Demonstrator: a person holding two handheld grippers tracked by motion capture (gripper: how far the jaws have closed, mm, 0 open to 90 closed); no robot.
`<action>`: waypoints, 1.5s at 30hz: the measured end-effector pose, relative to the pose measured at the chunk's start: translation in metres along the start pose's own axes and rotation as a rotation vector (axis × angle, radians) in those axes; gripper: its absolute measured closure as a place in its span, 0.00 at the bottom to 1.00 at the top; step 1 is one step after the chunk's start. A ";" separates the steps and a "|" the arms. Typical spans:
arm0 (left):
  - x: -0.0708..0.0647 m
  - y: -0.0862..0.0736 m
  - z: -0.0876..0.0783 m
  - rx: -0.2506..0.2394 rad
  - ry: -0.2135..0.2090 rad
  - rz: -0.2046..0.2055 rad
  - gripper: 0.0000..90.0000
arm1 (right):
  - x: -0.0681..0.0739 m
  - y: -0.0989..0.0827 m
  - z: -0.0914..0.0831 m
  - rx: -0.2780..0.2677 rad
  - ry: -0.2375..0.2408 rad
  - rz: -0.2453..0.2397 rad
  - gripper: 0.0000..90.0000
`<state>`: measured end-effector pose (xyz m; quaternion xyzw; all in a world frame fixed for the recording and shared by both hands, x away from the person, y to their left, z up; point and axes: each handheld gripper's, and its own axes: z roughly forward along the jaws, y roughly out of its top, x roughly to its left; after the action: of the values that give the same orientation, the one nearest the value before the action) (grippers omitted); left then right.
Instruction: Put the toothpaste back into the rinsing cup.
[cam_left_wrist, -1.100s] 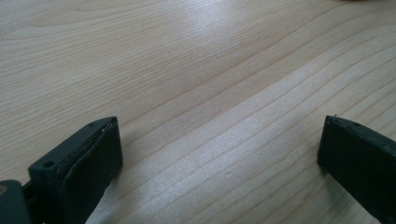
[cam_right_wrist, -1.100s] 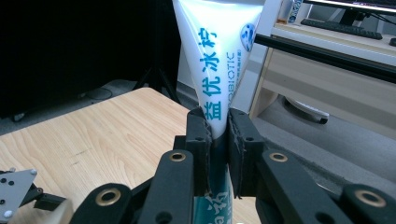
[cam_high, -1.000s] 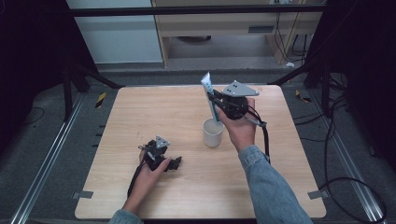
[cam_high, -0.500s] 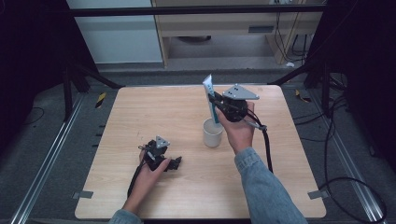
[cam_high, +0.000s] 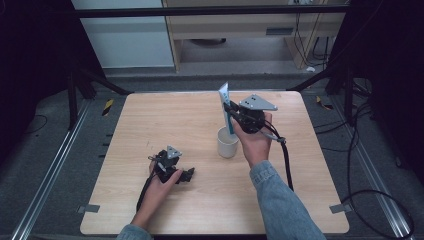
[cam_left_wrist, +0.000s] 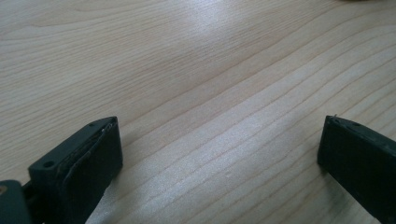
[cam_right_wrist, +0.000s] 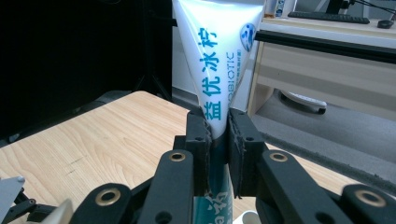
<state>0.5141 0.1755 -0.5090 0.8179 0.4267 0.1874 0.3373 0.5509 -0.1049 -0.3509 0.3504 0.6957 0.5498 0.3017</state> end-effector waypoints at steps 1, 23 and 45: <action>0.000 0.000 0.000 0.000 0.000 0.000 0.00 | 0.000 -0.002 0.000 0.000 0.002 0.003 0.89; 0.000 0.000 0.000 -0.001 0.000 0.000 0.00 | -0.001 -0.040 0.016 0.029 -0.033 0.108 0.89; 0.000 0.000 0.000 0.000 0.000 -0.001 0.00 | -0.002 -0.070 0.027 0.059 -0.047 0.172 0.88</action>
<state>0.5141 0.1754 -0.5090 0.8178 0.4271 0.1872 0.3372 0.5625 -0.1018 -0.4250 0.4303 0.6716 0.5446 0.2592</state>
